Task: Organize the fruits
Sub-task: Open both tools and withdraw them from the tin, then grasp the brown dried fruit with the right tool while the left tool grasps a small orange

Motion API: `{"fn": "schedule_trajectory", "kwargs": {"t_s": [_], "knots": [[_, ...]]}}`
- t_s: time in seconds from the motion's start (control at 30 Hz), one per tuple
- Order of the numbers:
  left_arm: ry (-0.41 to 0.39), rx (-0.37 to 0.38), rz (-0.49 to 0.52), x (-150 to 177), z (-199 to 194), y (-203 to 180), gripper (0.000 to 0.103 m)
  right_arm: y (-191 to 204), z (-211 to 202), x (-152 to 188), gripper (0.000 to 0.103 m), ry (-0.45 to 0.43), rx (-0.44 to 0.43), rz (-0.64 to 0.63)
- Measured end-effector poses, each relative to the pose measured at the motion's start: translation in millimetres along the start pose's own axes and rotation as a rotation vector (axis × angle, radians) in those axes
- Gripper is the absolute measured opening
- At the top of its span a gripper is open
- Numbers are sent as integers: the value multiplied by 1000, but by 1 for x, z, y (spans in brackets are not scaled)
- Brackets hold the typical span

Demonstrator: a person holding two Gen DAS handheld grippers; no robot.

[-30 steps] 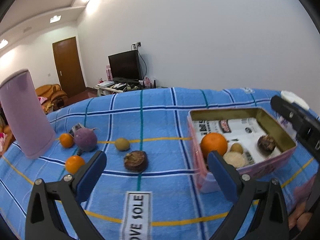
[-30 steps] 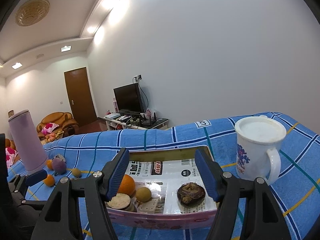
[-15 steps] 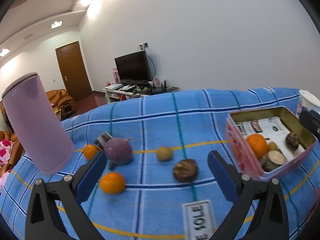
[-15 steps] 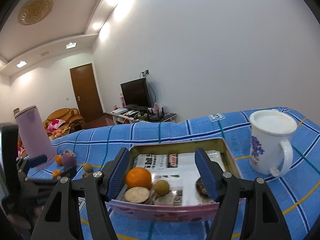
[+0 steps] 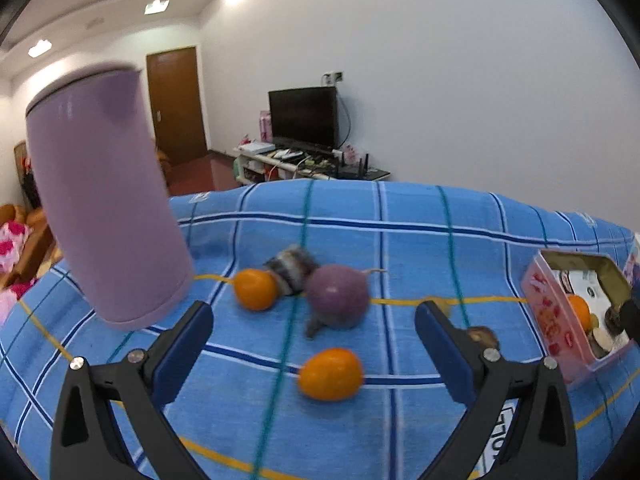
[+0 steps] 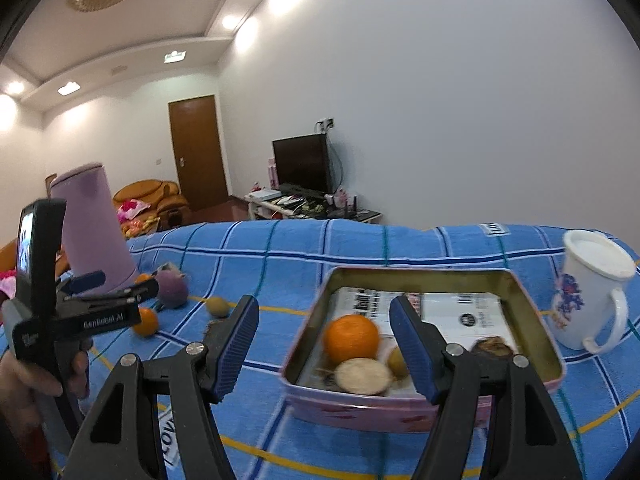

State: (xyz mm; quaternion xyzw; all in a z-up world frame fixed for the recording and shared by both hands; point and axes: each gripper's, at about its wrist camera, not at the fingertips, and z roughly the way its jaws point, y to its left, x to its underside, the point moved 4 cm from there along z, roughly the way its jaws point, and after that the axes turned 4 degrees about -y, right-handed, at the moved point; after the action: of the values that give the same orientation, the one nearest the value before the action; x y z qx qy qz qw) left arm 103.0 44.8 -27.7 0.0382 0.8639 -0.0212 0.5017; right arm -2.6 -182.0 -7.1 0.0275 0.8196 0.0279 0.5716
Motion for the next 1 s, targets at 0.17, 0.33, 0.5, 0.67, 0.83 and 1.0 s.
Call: {"fn": "schedule_trajectory", "kwargs": {"t_s": [0.17,0.33,0.5,0.67,0.83,1.0], "knots": [[48,-7,-37,-4,8,29,103,26,17,2,69,46,-49,-26],[69,-14,-25,-4,12,42,103,60,40,6,69,124,-106,-78],[77,9,23,-5,8,42,103,88,72,12,69,241,-140,-126],[105,25,14,-5,11,51,103,104,102,21,60,348,-146,-155],[122,48,9,-3,14,48,101,106,122,28,59,400,-114,-164],[117,74,54,-2,11,33,101,99,130,28,59,420,-99,-134]]}}
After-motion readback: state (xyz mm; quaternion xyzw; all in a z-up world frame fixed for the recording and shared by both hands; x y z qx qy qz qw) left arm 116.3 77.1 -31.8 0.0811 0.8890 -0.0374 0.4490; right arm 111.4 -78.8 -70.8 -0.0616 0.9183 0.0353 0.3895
